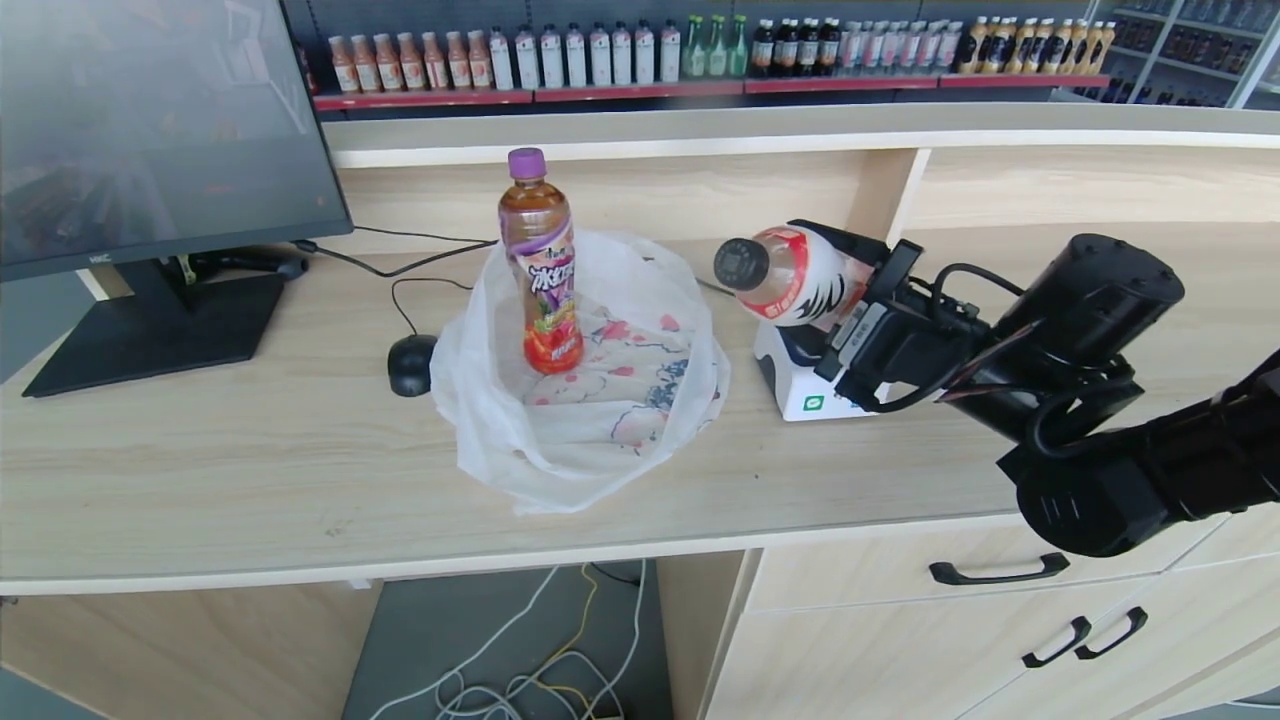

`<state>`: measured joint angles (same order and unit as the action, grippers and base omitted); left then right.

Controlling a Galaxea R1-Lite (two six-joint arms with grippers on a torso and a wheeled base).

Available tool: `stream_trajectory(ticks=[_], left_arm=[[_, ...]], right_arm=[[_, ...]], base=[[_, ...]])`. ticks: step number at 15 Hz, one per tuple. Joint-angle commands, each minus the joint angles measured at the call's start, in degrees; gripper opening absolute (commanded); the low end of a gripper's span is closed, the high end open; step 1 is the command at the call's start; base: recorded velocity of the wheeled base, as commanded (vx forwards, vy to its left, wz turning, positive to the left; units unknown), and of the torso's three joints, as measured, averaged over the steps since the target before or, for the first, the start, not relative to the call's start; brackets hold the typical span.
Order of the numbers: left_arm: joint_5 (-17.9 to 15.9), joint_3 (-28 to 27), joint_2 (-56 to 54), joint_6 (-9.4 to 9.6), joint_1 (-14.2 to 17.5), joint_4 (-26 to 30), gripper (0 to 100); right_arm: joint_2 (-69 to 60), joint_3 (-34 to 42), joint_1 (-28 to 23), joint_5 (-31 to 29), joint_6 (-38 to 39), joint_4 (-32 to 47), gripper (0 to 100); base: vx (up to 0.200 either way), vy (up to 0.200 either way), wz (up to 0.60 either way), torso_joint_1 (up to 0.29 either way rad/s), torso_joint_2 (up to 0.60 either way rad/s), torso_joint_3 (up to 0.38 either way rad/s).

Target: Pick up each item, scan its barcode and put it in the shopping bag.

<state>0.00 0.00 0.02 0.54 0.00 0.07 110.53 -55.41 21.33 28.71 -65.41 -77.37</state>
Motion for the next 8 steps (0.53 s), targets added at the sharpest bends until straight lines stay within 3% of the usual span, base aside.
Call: stream_trajectory(ticks=[1,8], left_arm=[[0.0,0.0,0.1,-0.01,0.0,0.0,100],[0.0,0.0,0.1,-0.01,0.0,0.0,100]], right_arm=[[1.3,-0.4,-0.1,0.1,-0.6,0.0,0],[1.9,-0.4,-0.4,0.6,-0.9,0.9,0]], base=[[0.0,0.0,0.0,0.0,0.0,0.0],[0.0,0.0,0.0,0.0,0.0,0.0]])
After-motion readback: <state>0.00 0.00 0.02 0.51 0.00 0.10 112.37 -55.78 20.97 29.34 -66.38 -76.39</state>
